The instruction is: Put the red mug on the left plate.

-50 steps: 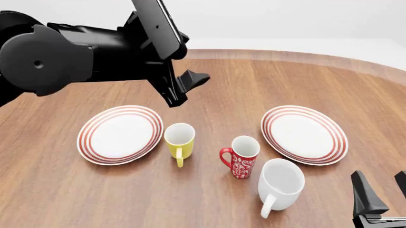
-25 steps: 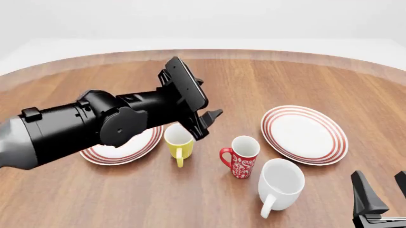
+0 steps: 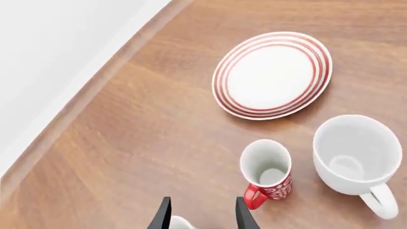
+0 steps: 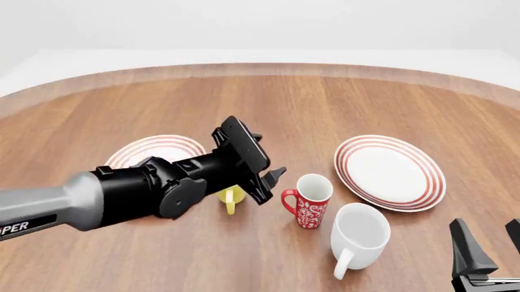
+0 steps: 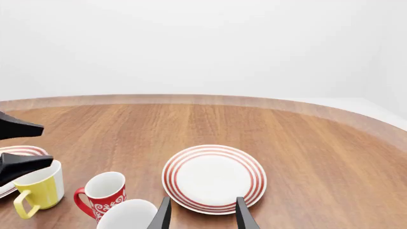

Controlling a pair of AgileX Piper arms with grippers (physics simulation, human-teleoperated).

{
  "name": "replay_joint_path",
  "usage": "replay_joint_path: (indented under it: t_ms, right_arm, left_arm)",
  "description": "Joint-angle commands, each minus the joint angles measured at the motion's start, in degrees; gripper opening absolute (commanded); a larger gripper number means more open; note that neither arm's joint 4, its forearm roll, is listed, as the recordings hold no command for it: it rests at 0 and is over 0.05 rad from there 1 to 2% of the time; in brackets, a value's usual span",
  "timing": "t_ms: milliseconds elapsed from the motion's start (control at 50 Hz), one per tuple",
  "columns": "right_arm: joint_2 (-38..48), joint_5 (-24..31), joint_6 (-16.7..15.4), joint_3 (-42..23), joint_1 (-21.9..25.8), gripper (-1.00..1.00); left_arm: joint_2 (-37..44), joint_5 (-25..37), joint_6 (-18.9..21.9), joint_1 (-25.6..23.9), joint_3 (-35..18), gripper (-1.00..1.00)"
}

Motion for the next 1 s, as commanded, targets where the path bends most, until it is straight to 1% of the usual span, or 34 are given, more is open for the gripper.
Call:
replay_joint_path:
  t_ms: [20,300,480,880,1000]
  right_arm:
    - [0.11,-0.24,-0.03,0.15,0.09,1.0]
    - [0.11,-0.26,-0.04,0.15,0.1,1.0]
    - [0.11,-0.26,-0.03,0.15,0.09,1.0]
    - [0.11,-0.26,-0.02,0.15,0.1,1.0]
    - [0.11,-0.25,-0.03,0.15,0.1,1.0]
  left_arm:
    - [2.71,-4.22,-2.35,0.04,1.69,1.0]
    - [5.8,-8.65,-3.92,-0.39,4.12,1.0]
    - [8.42,-12.45,-5.89,-1.0,5.73,1.0]
    - [12.38,-16.38,-8.23,-2.09,6.86,1.0]
    - [13.64,-16.92,-8.65,-2.09,6.28,1.0]
